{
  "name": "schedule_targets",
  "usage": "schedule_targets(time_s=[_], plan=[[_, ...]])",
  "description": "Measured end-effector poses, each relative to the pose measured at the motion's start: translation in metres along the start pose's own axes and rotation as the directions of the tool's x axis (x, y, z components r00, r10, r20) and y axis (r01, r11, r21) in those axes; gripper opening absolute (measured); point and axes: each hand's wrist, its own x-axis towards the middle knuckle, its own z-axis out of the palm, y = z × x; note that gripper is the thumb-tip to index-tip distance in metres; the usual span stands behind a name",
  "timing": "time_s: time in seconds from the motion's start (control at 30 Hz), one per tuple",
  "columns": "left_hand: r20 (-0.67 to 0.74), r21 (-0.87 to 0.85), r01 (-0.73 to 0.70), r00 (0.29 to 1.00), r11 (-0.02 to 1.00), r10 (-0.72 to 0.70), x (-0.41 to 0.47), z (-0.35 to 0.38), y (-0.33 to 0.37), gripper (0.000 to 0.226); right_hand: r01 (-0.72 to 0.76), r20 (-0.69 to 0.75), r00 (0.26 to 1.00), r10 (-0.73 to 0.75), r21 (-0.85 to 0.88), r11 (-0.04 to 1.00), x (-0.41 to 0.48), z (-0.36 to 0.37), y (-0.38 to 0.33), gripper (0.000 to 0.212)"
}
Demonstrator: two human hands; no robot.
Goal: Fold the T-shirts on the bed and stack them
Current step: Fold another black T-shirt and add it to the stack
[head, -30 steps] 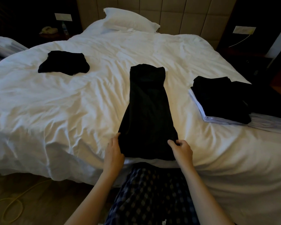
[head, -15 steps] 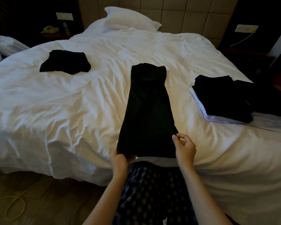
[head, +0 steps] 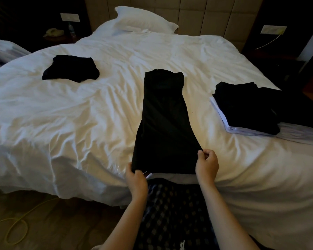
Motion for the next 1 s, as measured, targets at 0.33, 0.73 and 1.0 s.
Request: schedule_targets(time_s=[0.33, 0.73, 1.0], plan=[[0.097, -0.237, 0.206, 0.977, 0.949, -0.188, 0.015, -0.008, -0.008, 0.032, -0.258, 0.369, 0.898, 0.237, 0.006, 0.966, 0.008, -0.006, -0.001, 0.033], [0.337, -0.124, 0.215, 0.927, 0.969, -0.163, 0.035, -0.012, 0.023, 0.037, -0.286, 0.365, 0.918, 0.152, 0.345, 0.894, -0.002, -0.015, -0.011, 0.029], [0.547, -0.146, 0.652, 0.68, 0.744, -0.489, 0.021, -0.017, 0.021, 0.027, -0.56, 0.507, 0.811, 0.293, 0.524, 0.642, -0.011, -0.014, -0.012, 0.034]])
